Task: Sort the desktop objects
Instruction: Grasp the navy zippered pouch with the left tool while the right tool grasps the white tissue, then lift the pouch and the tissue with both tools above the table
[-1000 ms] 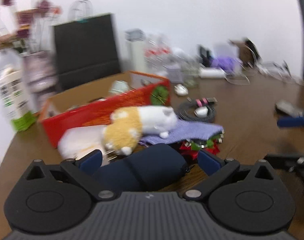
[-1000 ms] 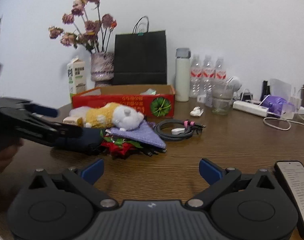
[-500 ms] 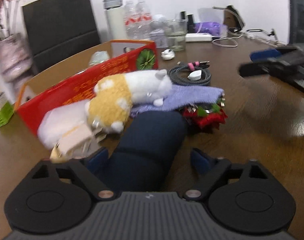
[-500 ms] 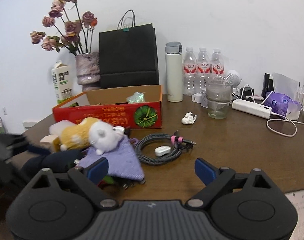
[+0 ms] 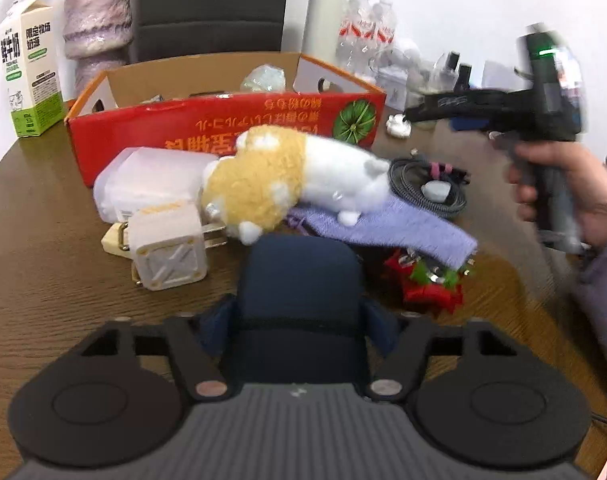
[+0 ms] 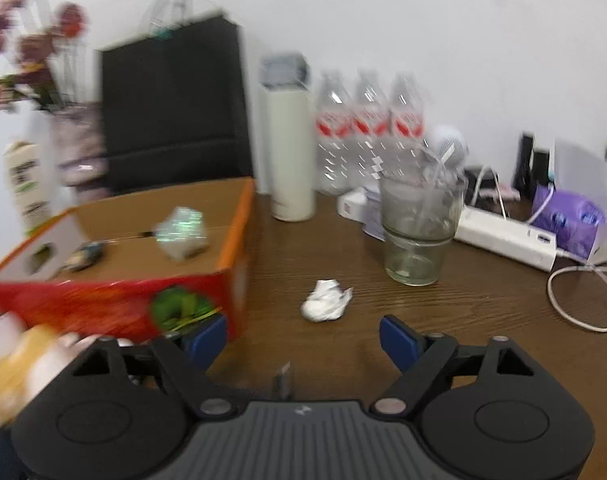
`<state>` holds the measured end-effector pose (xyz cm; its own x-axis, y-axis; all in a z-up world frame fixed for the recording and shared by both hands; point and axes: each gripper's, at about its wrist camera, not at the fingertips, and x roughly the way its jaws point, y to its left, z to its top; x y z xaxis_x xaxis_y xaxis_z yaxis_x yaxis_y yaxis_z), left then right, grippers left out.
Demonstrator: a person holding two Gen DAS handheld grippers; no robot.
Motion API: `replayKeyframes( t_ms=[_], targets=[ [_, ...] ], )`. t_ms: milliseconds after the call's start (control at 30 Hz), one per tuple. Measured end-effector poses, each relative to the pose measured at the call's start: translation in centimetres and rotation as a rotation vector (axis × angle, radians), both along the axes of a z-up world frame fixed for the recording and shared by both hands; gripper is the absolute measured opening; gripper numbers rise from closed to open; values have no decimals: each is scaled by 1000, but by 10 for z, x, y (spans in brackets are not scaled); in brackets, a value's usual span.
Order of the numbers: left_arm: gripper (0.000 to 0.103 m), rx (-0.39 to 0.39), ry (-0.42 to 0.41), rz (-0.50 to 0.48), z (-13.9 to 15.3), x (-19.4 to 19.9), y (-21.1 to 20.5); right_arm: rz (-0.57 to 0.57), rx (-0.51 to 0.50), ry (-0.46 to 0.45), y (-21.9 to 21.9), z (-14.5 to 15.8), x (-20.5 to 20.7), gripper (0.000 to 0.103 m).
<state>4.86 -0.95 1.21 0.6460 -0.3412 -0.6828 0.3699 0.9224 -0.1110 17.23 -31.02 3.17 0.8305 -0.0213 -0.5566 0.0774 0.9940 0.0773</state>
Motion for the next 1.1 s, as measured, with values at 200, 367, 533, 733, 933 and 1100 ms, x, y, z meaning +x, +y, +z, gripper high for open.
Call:
replayKeyframes(
  t_ms=[200, 367, 533, 733, 933, 1100],
  targets=[
    [62, -31, -2, 72, 1, -15, 2, -11, -13, 69, -8, -20, 50, 36],
    [61, -30, -22, 147, 2, -30, 5, 11, -20, 64, -5, -25, 50, 19],
    [61, -55, -31, 226, 6, -43, 14, 55, -32, 27, 8, -3, 6, 9],
    [61, -47, -78, 278, 15, -66, 17, 173, -19, -52, 39, 24, -78, 8],
    [61, -55, -132, 293, 29, -95, 21, 286, 6, -69, 76, 25, -166, 8],
    [62, -45, -175, 305, 39, -122, 19, 326, 21, -64, 91, 21, -227, 8]
  ],
)
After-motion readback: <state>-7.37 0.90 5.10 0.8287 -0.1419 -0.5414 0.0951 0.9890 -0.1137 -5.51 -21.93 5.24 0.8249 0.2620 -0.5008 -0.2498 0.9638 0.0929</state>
